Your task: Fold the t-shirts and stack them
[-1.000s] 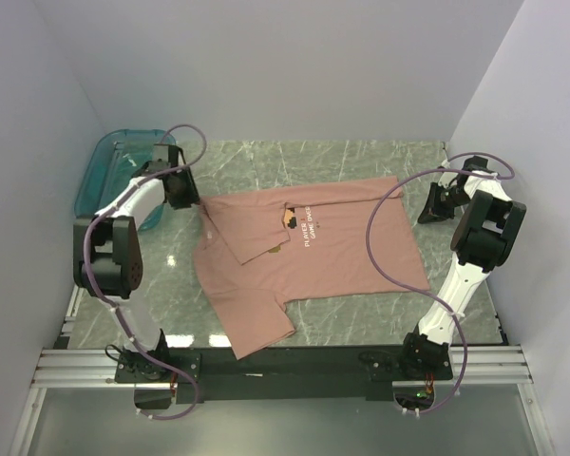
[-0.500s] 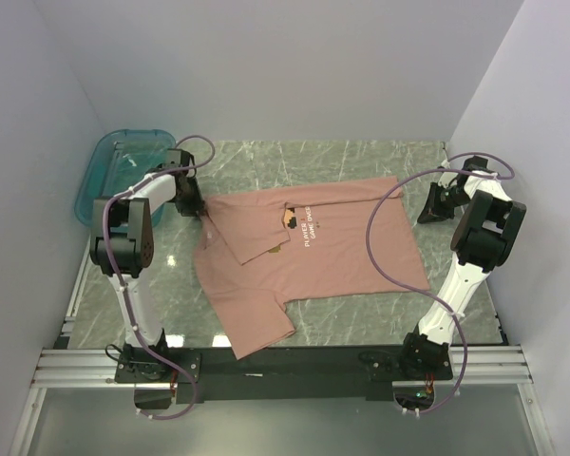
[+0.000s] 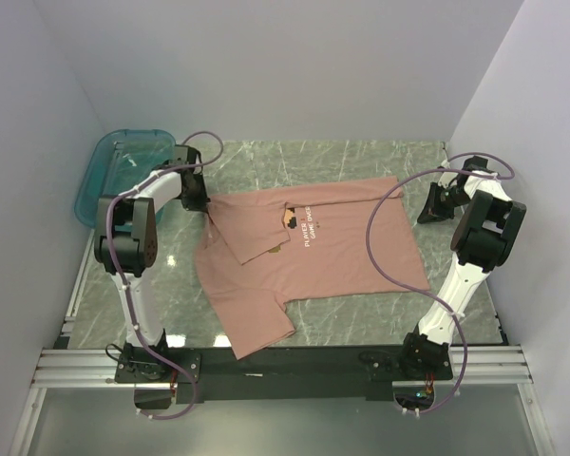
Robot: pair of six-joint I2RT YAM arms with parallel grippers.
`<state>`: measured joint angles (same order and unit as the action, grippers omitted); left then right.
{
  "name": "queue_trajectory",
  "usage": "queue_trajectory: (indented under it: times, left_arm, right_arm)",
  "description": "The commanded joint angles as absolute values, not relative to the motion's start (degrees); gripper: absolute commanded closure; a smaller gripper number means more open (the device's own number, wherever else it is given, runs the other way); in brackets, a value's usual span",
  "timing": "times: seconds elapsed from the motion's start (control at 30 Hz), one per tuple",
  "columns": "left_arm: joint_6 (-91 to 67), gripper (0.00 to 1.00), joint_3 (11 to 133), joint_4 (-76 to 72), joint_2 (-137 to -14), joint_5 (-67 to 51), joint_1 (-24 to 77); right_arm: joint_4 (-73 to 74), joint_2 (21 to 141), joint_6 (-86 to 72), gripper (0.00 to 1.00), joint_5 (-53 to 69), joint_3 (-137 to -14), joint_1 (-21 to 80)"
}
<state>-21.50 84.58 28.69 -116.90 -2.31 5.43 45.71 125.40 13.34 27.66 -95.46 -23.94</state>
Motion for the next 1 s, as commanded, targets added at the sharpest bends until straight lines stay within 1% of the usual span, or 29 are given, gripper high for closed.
queue_trajectory:
  times: [0.0,0.13,0.2,0.23,0.37,0.43,0.53,0.57,0.6,0.63,0.7,0.87,0.97]
  left_arm:
    - [-18.72,0.99,87.10,28.12,-112.59,2.26,8.25]
    - [-19.42,1.00,86.40,29.88,-112.15,12.97,8.61]
    - [-19.77,1.00,85.78,30.32,-112.06,16.16,8.53]
    - [-19.86,1.00,85.69,30.50,-112.15,20.35,8.53]
    - [-19.95,1.00,86.48,32.43,-112.94,28.45,8.44]
    - [-19.25,1.00,86.83,32.69,-113.29,29.18,8.44]
    - [-18.55,0.99,87.80,33.48,-113.99,27.25,8.44]
    - [-18.37,0.97,87.98,33.57,-114.26,26.55,8.44]
    - [-18.11,0.77,88.15,33.84,-114.61,24.89,8.44]
    - [-18.02,0.68,88.33,33.92,-114.61,24.26,8.44]
    - [-17.84,0.57,88.07,33.49,-113.91,22.78,8.44]
    - [-17.05,0.54,85.52,30.25,-108.91,17.77,8.44]
    - [-16.26,0.51,82.54,27.26,-102.16,12.76,8.44]
  right_arm:
    - [46.41,124.89,13.97,0.85,28.30,-96.77,-24.35]
    - [46.32,124.80,13.97,0.85,28.21,-96.77,-24.35]
    - [46.32,124.72,13.97,0.85,28.21,-96.77,-24.35]
    - [46.32,124.80,13.89,0.85,28.21,-96.77,-24.35]
    - [46.23,124.72,13.97,0.86,28.04,-96.77,-24.35]
    - [46.32,124.63,13.89,0.85,28.12,-96.77,-24.35]
    - [46.23,124.54,13.89,0.85,28.04,-96.86,-24.35]
    - [46.23,124.63,13.89,0.85,27.95,-96.77,-24.35]
    - [46.23,124.63,13.97,0.85,27.86,-96.77,-24.35]
    - [46.23,124.63,13.97,0.85,27.95,-96.77,-24.35]
    - [46.32,124.45,13.97,0.85,27.95,-96.77,-24.35]
    - [46.84,124.28,14.76,0.85,30.05,-96.94,-24.35]
    - [48.25,124.01,16.95,0.85,34.27,-96.94,-24.08]
